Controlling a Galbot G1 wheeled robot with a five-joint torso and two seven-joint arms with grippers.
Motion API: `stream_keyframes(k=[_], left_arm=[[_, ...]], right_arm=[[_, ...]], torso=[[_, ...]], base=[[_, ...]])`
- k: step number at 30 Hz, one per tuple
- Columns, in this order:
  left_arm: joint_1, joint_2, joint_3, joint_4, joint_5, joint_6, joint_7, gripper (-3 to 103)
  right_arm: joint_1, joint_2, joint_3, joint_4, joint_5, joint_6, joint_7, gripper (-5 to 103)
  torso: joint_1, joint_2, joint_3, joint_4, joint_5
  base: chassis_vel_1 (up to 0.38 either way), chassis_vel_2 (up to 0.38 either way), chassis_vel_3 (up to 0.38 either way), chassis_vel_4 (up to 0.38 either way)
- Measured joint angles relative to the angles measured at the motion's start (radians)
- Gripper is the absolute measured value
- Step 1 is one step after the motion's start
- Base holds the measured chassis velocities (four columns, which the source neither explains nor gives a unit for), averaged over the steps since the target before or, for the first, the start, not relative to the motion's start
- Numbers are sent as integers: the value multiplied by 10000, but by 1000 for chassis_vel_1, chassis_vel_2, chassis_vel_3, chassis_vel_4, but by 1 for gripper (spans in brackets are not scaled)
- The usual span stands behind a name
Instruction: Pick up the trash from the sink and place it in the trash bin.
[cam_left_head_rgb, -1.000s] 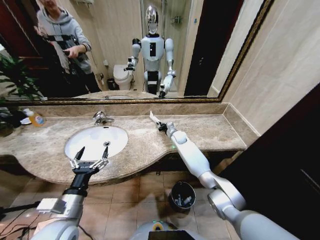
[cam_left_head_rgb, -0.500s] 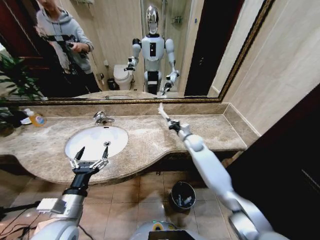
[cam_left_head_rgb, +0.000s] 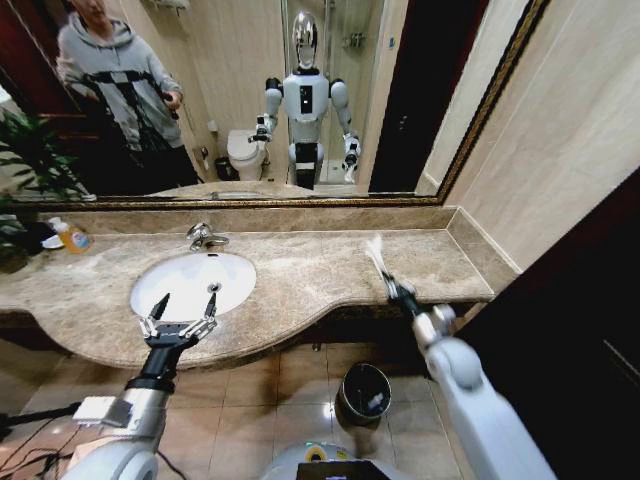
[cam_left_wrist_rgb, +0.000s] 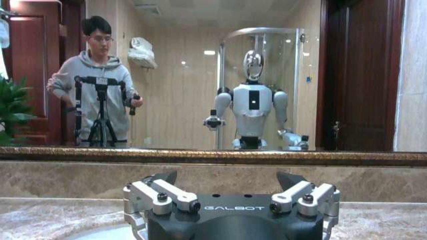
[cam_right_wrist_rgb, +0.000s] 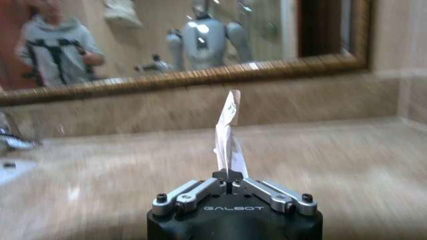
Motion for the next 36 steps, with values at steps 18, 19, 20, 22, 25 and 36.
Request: stream_keyframes(k=[18,19,20,22,25,36], left_arm=[[0,-1,0,0,0,0,-1,100],[0,0,0,0,0,-1,-1,100],[0,-1,0,0,0,-1,-1,100],[0,0,-1,0,0,0,-2,100],[0,-1,0,0,0,0,-1,100],[0,-1,0,0,0,-1,0,100]], right_arm=[[-1735,1852,-1392,-3722,-2355,2056,0,0],[-1243,1915,-1440,-4328,-2679,1961,117,0],[-751,1951,-1475,-4933,-2990,1853,246,0],[-308,1957,-1525,-5511,-3220,1662,380,0],[592,1983,-1553,-6953,-3834,1471,703,0],[2300,2069,-1409,-10713,-4331,2056,785,0]], torso=[[2,-1,2,2,-3],[2,-1,2,3,-4],[3,-2,2,6,-4],[4,-2,3,6,-4],[5,-2,4,5,-6],[4,-3,3,3,-3]], base=[[0,0,0,0],[0,0,0,0],[0,0,0,0],[0,0,0,0],[0,0,0,0],[0,0,0,0]])
